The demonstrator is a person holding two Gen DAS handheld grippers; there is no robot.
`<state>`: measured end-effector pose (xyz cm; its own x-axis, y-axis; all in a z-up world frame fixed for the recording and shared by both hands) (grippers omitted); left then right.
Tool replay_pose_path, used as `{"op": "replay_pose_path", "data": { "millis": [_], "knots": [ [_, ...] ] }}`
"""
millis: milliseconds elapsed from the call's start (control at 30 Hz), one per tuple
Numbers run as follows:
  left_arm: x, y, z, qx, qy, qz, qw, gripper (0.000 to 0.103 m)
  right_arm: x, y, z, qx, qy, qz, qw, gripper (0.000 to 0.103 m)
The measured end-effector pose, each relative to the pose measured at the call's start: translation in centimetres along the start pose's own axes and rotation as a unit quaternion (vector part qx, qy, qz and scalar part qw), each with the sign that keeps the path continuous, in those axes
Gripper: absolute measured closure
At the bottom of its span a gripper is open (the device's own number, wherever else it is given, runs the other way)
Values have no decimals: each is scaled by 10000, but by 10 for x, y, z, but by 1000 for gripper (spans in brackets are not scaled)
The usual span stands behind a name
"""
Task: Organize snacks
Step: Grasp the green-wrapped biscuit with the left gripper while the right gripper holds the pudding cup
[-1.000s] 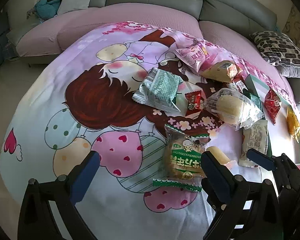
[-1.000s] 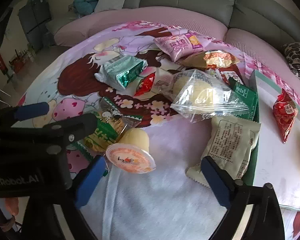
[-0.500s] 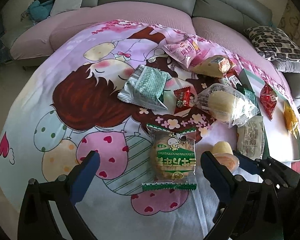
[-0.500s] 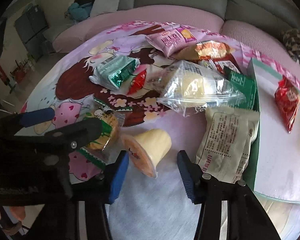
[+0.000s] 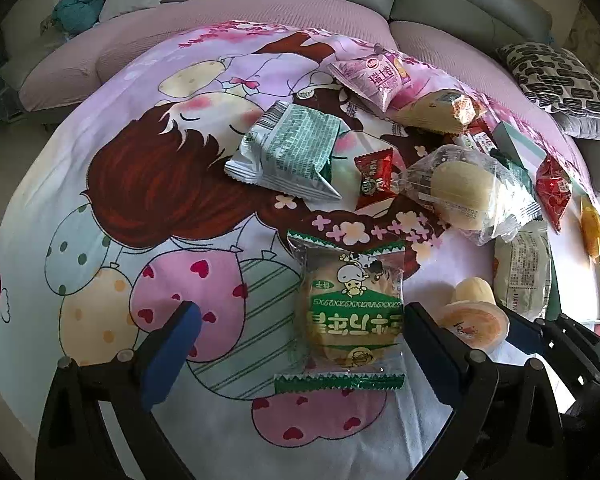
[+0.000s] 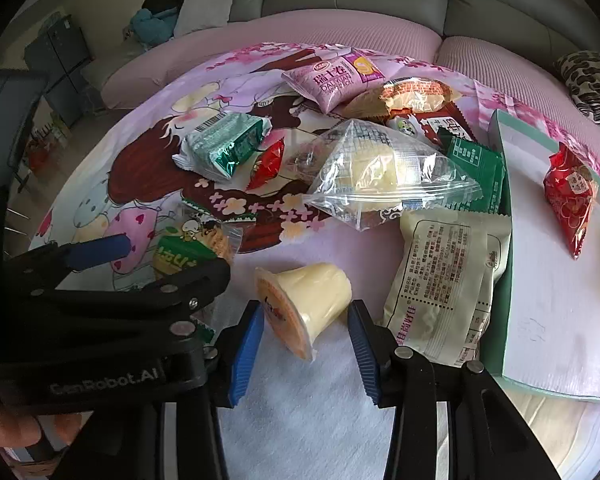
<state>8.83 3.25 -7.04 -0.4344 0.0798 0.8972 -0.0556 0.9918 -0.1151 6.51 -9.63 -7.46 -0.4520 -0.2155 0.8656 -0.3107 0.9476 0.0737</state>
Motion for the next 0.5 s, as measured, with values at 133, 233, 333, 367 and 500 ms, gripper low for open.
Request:
{"op": "replay_pose_path", "data": {
  "millis": [133,233,333,367,500],
  "knots": [
    [1,6,-1,122,-40,-75,9999,7,0,-1,0,-24,6,-28,10000,56],
    [3,12,-2,253,-77,-59,9996,13,-1,-1,-1,-29,26,-38,10000,56],
    [4,14,-1,285,-98,-77,9995,21,-1,-1,0,-5,36,-21,10000,56],
    [5,14,-1,293,-102,-75,9995,24,-1,0,0,6,40,-13,10000,56],
    [6,14,-1,311,-117,-92,9994,33,-3,1,-2,75,56,5,10000,55]
  ]
}}
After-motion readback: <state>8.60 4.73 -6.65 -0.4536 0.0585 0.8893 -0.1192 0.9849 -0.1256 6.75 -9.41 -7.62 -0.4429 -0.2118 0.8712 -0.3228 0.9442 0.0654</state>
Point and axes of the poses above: each gripper's, at about its wrist camera, not at the fingertips, and x roughly against the way its jaws point, y to its left, z to its underside, the point moved 1 cm from there along -x, roughly the way its jaws point, and after that the axes turned 4 degrees about x, right-handed, at the moved point
